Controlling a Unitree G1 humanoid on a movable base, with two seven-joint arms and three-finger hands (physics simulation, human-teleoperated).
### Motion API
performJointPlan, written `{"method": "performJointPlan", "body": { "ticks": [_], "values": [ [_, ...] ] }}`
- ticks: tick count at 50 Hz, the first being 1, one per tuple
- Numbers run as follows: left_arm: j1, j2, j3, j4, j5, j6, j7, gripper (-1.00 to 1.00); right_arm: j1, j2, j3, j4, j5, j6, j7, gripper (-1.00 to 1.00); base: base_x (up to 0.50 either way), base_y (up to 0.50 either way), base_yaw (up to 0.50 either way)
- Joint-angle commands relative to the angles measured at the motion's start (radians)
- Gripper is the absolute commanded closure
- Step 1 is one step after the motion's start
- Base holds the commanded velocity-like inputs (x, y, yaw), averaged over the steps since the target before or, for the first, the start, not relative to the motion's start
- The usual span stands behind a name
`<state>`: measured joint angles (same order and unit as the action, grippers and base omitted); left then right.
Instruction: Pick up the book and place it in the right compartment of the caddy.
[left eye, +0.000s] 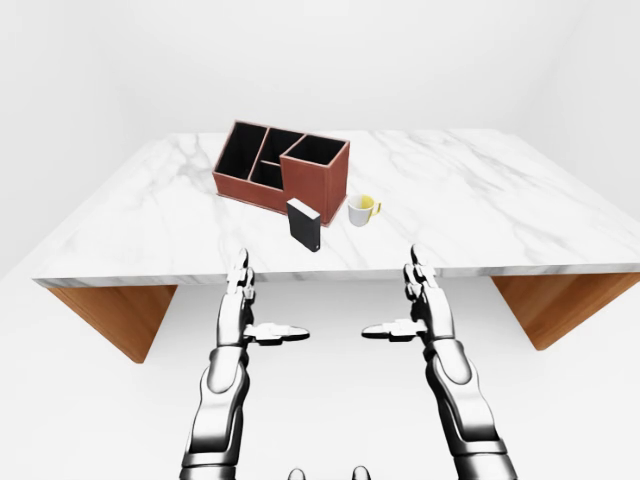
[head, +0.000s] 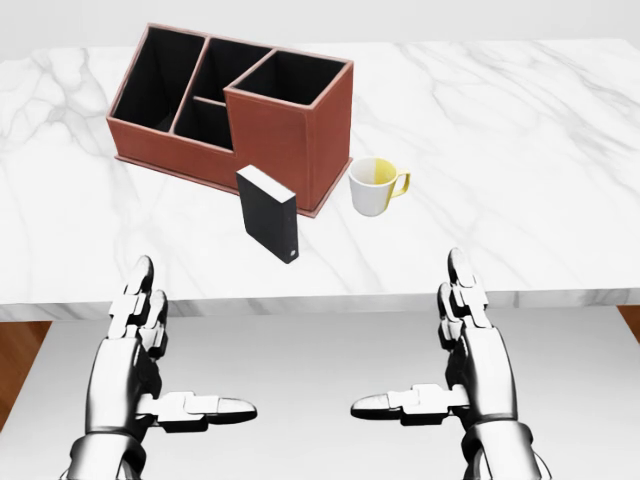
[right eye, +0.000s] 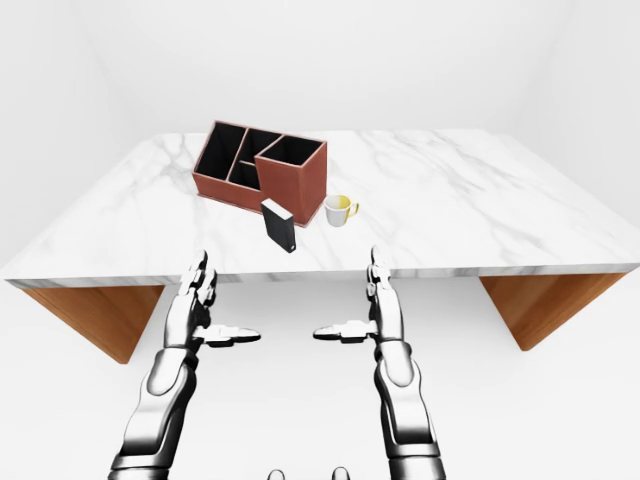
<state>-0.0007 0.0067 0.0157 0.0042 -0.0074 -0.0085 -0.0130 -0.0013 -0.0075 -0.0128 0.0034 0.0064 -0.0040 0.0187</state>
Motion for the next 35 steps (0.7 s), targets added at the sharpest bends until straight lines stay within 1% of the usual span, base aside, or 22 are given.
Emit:
{"method": "performJointPlan", "body": {
  "ticks": [1,2,4,6,8,11,13,15,16,18,19,20,21,22,23,24,25,28,30,32,34,35],
  "values": [
    [0.0,0.012,0.029,0.002,-0.018,-0.019,-0.018,-1.0,-0.006,-0.012,-0.022,0.017,0.014,-0.014,0.035,-1.0,0.0,0.0,0.0],
    [-0.001,0.012,0.03,0.007,-0.018,-0.028,-0.016,-1.0,-0.007,-0.012,-0.024,0.023,0.015,-0.021,0.037,-1.0,0.0,0.0,0.0],
    [-0.002,0.012,0.03,0.01,-0.016,-0.033,-0.013,-1.0,-0.008,-0.012,-0.024,0.022,0.017,-0.02,0.037,-1.0,0.0,0.0,0.0],
    [0.003,0.012,0.028,-0.003,-0.019,-0.026,-0.016,-1.0,-0.006,-0.011,-0.022,0.014,0.017,-0.014,0.036,-1.0,0.0,0.0,0.0],
    [0.006,0.012,0.028,-0.006,-0.022,-0.027,-0.018,-1.0,-0.005,-0.01,-0.019,0.006,0.015,-0.007,0.035,-1.0,0.0,0.0,0.0],
    [-0.004,0.011,0.04,0.007,-0.039,-0.028,-0.015,-1.0,-0.006,-0.011,-0.02,0.015,0.015,-0.015,0.036,-1.0,0.0,0.0,0.0],
    [-0.003,0.012,0.043,0.005,-0.049,-0.028,-0.016,-1.0,-0.001,-0.009,-0.018,-0.001,0.014,-0.005,0.034,-1.0,0.0,0.0,0.0],
    [0.009,0.012,0.041,-0.02,-0.053,-0.021,-0.016,-1.0,-0.003,-0.01,-0.02,0.01,0.015,-0.016,0.036,-1.0,0.0,0.0,0.0],
    [0.011,0.012,0.042,-0.023,-0.055,-0.024,-0.017,-1.0,-0.004,-0.011,-0.021,0.018,0.016,-0.023,0.037,-1.0,0.0,0.0,0.0],
    [-0.001,0.014,0.05,-0.019,-0.082,-0.025,-0.032,-1.0,-0.003,-0.011,-0.021,0.016,0.017,-0.021,0.037,-1.0,0.0,0.0,0.0],
    [-0.013,0.018,0.058,-0.011,-0.094,-0.044,-0.04,-1.0,-0.003,-0.011,-0.021,0.016,0.016,-0.021,0.037,-1.0,0.0,0.0,0.0],
    [-0.036,0.025,0.066,-0.006,-0.084,-0.028,-0.022,-1.0,-0.003,-0.011,-0.021,0.016,0.016,-0.021,0.038,-1.0,0.0,0.0,0.0],
    [-0.049,0.024,0.076,-0.006,-0.1,-0.022,-0.014,-1.0,-0.001,-0.011,-0.02,0.014,0.015,-0.02,0.038,-1.0,0.0,0.0,0.0],
    [-0.056,0.028,0.079,-0.014,-0.114,-0.005,-0.015,-1.0,-0.001,-0.011,-0.02,0.013,0.014,-0.02,0.038,-1.0,0.0,0.0,0.0],
    [-0.079,0.033,0.1,-0.05,-0.146,0.046,0.004,-1.0,-0.003,-0.011,-0.021,0.014,0.015,-0.019,0.038,-1.0,0.0,0.0,0.0],
    [-0.086,0.04,0.106,-0.087,-0.16,0.083,0.012,-1.0,-0.005,-0.012,-0.022,0.021,0.015,-0.023,0.038,-1.0,0.0,0.0,0.0],
    [-0.098,0.048,0.113,-0.122,-0.168,0.096,0.021,-1.0,-0.009,-0.013,-0.023,0.031,0.016,-0.027,0.038,-1.0,0.0,0.0,0.0],
    [-0.125,0.067,0.13,-0.195,-0.193,0.096,0.037,-1.0,-0.008,-0.012,-0.021,0.015,0.014,-0.013,0.037,-1.0,0.0,0.0,0.0],
    [-0.153,0.077,0.148,-0.177,-0.193,0.096,0.049,-1.0,-0.008,-0.012,-0.022,0.017,0.015,-0.015,0.038,-1.0,0.0,0.0,0.0],
    [-0.155,0.087,0.142,-0.167,-0.155,0.096,0.052,-1.0,-0.007,-0.012,-0.021,0.012,0.015,-0.013,0.039,-1.0,0.0,0.0,0.0],
    [-0.161,0.085,0.159,-0.198,-0.195,0.096,0.056,-1.0,-0.009,-0.013,-0.023,0.022,0.016,-0.021,0.04,-1.0,0.0,0.0,0.0],
    [-0.163,0.089,0.16,-0.203,-0.195,0.096,0.059,-1.0,-0.008,-0.013,-0.023,0.021,0.015,-0.021,0.04,-1.0,0.0,0.0,0.0]
  ]
}}
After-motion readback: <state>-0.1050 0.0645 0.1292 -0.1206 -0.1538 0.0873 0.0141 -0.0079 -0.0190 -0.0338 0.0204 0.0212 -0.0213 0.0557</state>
